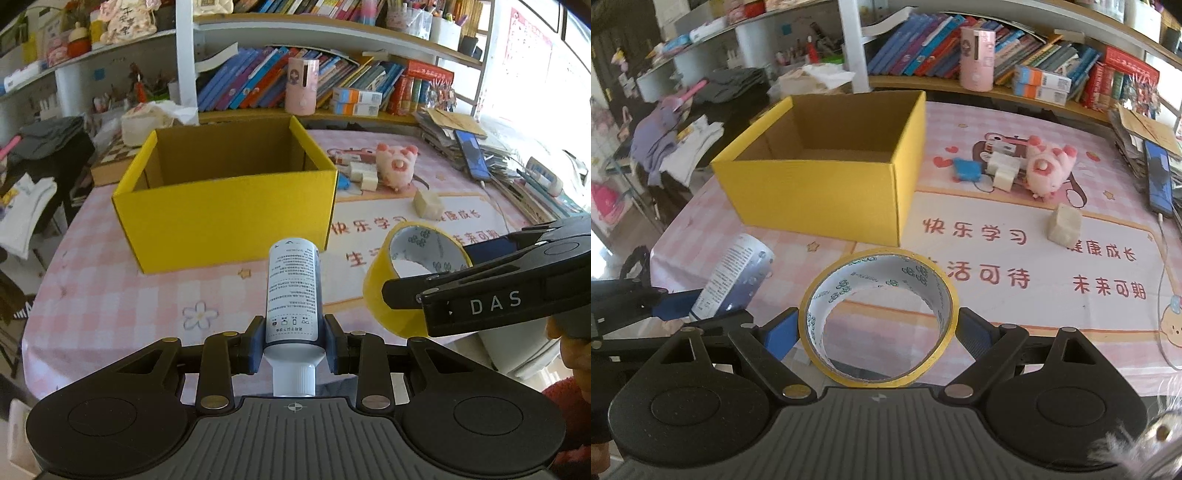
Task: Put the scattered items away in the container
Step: 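Carry the spray bottle and tape roll with both tools over the yellow box, then lower both items into the box and open both tools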
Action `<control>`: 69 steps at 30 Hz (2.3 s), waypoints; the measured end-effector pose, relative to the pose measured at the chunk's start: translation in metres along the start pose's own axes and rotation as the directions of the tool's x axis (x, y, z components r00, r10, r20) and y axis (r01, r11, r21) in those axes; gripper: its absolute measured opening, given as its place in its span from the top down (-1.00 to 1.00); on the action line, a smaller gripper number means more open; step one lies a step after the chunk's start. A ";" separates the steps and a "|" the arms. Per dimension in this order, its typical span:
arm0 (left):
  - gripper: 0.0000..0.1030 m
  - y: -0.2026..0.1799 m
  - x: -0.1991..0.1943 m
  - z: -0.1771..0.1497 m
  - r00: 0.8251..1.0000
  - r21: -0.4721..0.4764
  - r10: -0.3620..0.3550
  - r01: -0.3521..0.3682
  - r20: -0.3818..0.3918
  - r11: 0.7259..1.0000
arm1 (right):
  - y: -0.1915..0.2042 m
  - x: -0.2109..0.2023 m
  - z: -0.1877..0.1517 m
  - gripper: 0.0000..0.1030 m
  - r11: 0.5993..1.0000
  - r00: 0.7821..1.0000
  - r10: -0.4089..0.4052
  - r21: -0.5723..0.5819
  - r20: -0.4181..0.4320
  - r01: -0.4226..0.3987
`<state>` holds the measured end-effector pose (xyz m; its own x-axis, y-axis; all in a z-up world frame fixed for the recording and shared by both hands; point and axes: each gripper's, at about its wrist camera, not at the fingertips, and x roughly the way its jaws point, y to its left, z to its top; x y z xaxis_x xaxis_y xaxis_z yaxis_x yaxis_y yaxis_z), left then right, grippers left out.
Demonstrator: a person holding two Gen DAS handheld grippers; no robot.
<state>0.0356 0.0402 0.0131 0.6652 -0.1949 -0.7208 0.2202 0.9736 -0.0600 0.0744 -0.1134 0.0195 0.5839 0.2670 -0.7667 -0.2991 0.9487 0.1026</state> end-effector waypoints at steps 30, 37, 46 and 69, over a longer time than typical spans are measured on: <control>0.40 0.036 -0.021 -0.020 0.996 -0.086 0.080 -0.077 0.029 0.993 | 0.048 0.009 0.003 -0.74 0.992 0.996 0.088 -0.095 0.008 -0.087; 0.40 0.044 -0.022 -0.007 0.993 -0.081 0.097 -0.092 0.065 0.993 | 0.052 0.006 0.020 -0.74 0.987 0.992 0.103 -0.130 0.078 -0.092; 0.40 0.048 -0.011 0.045 0.983 -0.019 0.106 -0.104 0.149 0.994 | 0.034 0.006 0.067 -0.74 0.984 0.974 0.118 -0.154 0.194 -0.088; 0.39 0.079 0.141 0.175 0.974 0.141 0.225 -0.221 -0.015 0.965 | 0.008 0.143 0.240 -0.74 0.935 0.972 0.221 -0.301 0.078 -0.189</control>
<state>0.2713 0.0694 0.0278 0.6866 0.0315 -0.7264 0.1664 0.9657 0.1991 0.3365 -0.0266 0.0634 0.5599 0.4829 -0.6733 -0.6170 0.7854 0.0501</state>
